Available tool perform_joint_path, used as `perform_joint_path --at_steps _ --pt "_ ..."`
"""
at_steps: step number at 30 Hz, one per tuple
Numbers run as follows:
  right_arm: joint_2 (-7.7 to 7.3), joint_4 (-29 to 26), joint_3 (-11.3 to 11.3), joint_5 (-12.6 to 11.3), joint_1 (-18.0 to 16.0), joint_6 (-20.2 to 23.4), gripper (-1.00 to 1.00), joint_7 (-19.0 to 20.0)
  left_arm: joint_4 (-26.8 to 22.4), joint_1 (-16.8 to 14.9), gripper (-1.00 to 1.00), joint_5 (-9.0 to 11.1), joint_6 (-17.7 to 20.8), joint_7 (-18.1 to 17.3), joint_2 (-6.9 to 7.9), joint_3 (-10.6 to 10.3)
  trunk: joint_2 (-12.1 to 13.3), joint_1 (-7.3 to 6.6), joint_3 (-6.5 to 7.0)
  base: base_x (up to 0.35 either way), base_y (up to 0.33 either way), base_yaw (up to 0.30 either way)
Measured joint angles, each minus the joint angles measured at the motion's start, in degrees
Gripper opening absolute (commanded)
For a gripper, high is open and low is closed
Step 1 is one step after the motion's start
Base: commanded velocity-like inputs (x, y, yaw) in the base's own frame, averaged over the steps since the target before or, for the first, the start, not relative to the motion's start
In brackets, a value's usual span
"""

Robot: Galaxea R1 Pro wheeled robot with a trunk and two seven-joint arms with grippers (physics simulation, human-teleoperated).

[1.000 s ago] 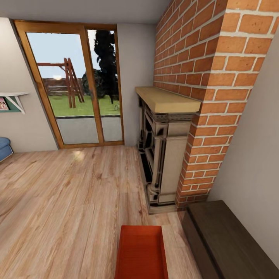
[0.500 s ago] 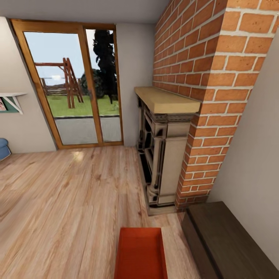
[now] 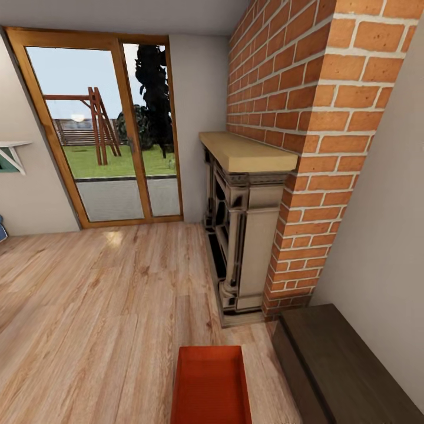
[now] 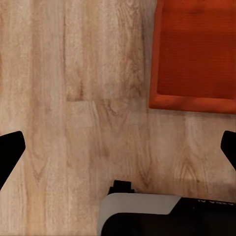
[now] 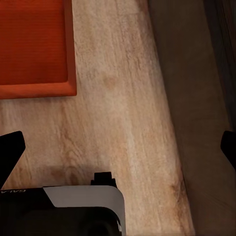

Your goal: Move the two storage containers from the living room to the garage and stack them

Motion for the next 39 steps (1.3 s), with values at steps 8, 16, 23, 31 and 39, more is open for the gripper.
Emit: perform_joint_path --at_steps 8,16,23,31,39 --pt "0.0 0.0 0.1 0.1 0.0 0.0 1.0 0.0 0.0 0.0 1.0 0.0 0.0 0.0 -0.13 0.0 0.0 0.0 0.0 0.0 0.0 0.0" --pt "0.0 0.0 0.1 0.1 0.0 0.0 1.0 0.0 -0.1 0.0 1.0 0.1 -1.1 -0.1 -0.36 -0.2 0.0 0.0 0.0 0.0 0.0 0.0" --pt "0.0 0.0 0.1 0.1 0.0 0.0 1.0 0.0 -0.1 0.0 1.0 0.1 -1.3 -0.2 -0.4 -0.3 0.0 0.0 0.0 0.0 0.0 0.0" --pt "0.0 0.0 0.2 0.6 0.0 0.0 1.0 0.0 -0.6 0.0 1.0 0.3 -1.2 -0.6 -0.88 -0.5 0.0 0.0 -0.3 0.0 0.0 0.0" --pt "0.0 0.0 0.2 0.6 0.0 0.0 1.0 0.0 -2.0 0.0 1.0 0.3 -1.1 -0.7 -1.85 -0.5 -0.4 0.22 -1.18 0.0 0.0 0.0"
